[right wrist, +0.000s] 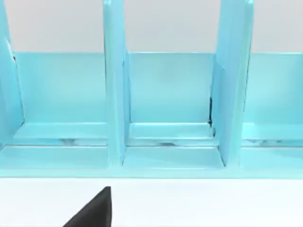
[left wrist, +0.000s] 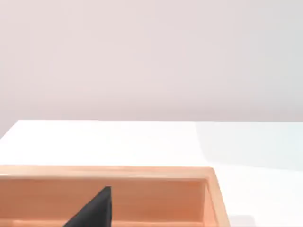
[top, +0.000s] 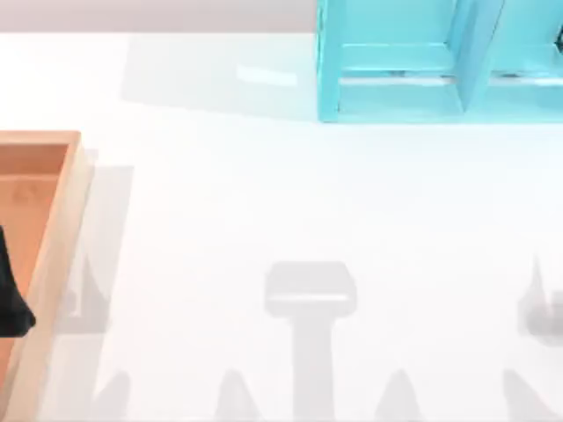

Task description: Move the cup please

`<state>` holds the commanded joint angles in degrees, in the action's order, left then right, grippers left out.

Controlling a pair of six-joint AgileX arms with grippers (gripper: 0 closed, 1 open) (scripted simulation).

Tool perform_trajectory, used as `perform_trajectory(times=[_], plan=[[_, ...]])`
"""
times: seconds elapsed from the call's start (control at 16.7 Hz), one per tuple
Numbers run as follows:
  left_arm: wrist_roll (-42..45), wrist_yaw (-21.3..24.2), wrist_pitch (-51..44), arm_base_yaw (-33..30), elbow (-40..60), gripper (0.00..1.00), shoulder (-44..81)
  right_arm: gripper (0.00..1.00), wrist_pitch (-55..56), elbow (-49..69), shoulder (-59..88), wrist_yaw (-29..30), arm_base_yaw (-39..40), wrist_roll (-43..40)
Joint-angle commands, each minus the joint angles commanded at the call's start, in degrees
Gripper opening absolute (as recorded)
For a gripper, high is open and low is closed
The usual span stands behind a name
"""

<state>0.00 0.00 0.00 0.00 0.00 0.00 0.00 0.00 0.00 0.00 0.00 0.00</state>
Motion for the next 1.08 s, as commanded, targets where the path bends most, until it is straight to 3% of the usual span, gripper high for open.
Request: perform_trajectory(times=[0.24,0.48,1.08], plan=[[0.00,0.00,0.00,0.00,0.00,1.00,0.00,1.00,-1.84,1.87,1.90,0.05,-0.18,-0.14],[0.00,0.00,0.00,0.00,0.00,1.00,0.00,1.00,-11.75,12.38,12.86,0.03,-0.88,-0.82],[0.00,0.00,0.00,0.00,0.00,1.00,0.00,1.00,-52.66,52.35,66.49,-0.05,-3.59,-3.24]])
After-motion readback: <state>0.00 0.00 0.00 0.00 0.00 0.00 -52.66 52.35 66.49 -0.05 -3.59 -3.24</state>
